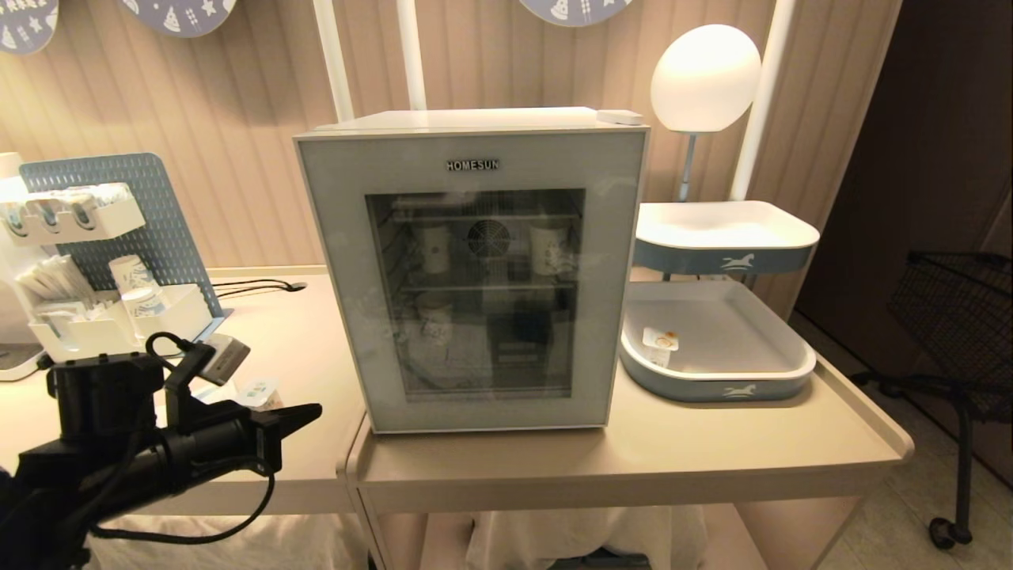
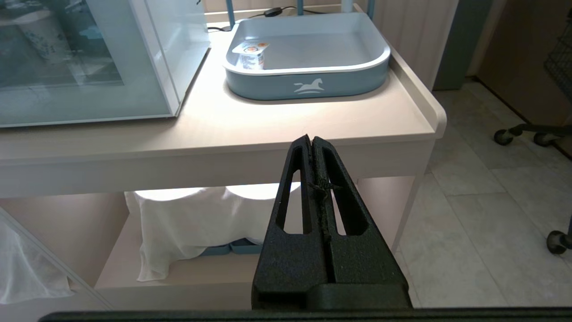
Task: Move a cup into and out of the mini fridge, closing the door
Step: Open the freezer door
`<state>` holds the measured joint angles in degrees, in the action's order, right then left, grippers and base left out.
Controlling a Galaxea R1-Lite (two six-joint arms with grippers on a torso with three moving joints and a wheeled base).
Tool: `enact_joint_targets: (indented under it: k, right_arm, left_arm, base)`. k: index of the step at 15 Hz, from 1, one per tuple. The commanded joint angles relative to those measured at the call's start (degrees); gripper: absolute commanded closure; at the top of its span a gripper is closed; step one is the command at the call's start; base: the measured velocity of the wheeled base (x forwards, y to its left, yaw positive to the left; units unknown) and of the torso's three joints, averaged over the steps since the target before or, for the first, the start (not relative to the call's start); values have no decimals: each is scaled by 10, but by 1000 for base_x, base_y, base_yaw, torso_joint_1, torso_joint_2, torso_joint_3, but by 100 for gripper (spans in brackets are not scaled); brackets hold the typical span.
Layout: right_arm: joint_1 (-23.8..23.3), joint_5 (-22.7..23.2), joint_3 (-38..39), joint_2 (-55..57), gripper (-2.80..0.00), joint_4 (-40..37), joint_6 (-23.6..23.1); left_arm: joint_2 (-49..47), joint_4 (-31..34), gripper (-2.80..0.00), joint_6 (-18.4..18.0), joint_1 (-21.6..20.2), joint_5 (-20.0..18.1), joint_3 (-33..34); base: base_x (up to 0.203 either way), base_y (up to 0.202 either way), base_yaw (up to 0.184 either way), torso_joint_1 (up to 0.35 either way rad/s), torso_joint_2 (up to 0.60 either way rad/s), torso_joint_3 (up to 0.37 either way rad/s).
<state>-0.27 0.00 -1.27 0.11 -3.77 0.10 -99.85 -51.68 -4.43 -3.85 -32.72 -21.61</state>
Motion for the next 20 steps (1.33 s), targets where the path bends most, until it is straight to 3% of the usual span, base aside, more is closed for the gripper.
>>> enact_joint_targets:
  k: [1, 5, 9, 10, 16, 18, 20]
  right_arm:
    - [0, 0, 0, 0, 0, 0, 0]
    - [0, 0, 0, 0, 0, 0, 0]
    - [0, 0, 0, 0, 0, 0, 0]
    - [0, 0, 0, 0, 0, 0, 0]
    - [0, 0, 0, 0, 0, 0, 0]
    - [0, 0, 0, 0, 0, 0, 0]
    - [0, 0, 0, 0, 0, 0, 0]
  left_arm:
    - [3, -3, 0, 2, -13, -30, -8]
    - [32, 2, 0, 75, -19, -91, -65]
    - [78, 22, 0, 192, -21, -183, -130]
    - [80, 19, 0, 206, -21, -200, -136]
    - [-19, 14, 0, 228, -39, -306, -191]
    - [-62, -19, 0, 229, -54, -357, -205]
    - [-72, -45, 0, 233, -56, -368, -211]
  base:
    - [0, 0, 0, 0, 0, 0]
    - [0, 0, 0, 0, 0, 0]
    - [0, 0, 0, 0, 0, 0]
    - [0, 0, 0, 0, 0, 0]
    - [0, 0, 0, 0, 0, 0]
    - [0, 0, 0, 0, 0, 0]
    - [0, 0, 0, 0, 0, 0]
